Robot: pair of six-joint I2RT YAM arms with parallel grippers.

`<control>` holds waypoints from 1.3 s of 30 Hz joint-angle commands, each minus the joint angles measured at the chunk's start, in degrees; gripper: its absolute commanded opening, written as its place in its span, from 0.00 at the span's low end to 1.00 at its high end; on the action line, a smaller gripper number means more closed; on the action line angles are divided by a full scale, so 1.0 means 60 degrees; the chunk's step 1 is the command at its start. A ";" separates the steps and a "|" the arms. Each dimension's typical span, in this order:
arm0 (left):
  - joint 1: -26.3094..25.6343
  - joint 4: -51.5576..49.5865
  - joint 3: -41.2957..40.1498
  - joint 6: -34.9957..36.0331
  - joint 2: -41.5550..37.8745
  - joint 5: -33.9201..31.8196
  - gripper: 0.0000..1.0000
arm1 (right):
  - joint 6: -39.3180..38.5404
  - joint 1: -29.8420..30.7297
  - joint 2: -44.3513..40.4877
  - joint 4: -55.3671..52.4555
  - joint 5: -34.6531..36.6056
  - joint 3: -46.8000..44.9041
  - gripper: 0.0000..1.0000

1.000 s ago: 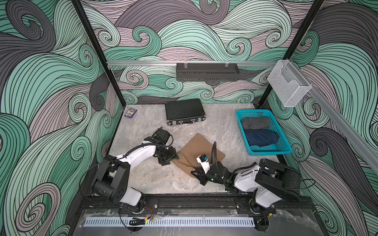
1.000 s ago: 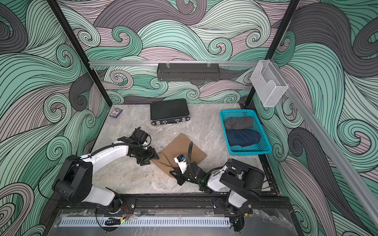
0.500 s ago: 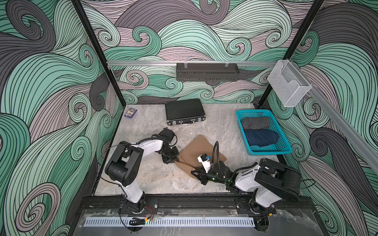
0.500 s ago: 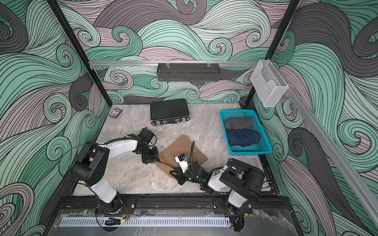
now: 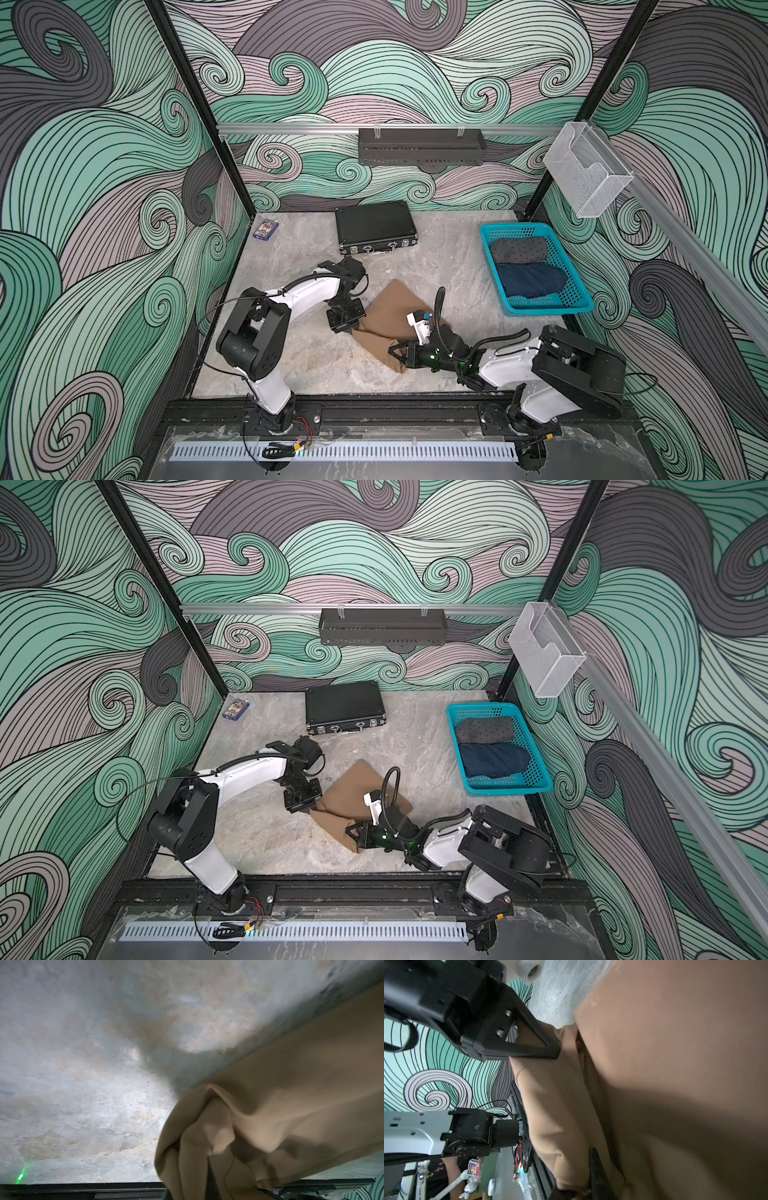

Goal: Roll up the skirts
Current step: Roll the skirt at the center of the board.

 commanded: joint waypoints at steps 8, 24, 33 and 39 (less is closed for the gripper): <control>-0.0317 -0.1569 0.2990 -0.0047 0.2311 -0.0921 0.11 | 0.2192 -0.0335 -0.2064 -0.5361 0.1469 -0.0665 0.00; -0.0229 0.0850 0.2775 0.1924 0.1981 0.1988 0.57 | 0.2491 -0.0815 -0.1265 -0.4949 0.1131 -0.1119 0.00; -0.0327 0.0577 0.4106 0.3746 0.1752 0.1192 0.61 | 0.2300 -0.0815 -0.3005 -0.6475 0.1863 -0.1149 0.00; -0.0586 -0.0111 0.6021 0.5769 0.3746 0.2614 0.61 | 0.1900 -0.0859 -0.3176 -0.6764 0.1866 -0.0922 0.00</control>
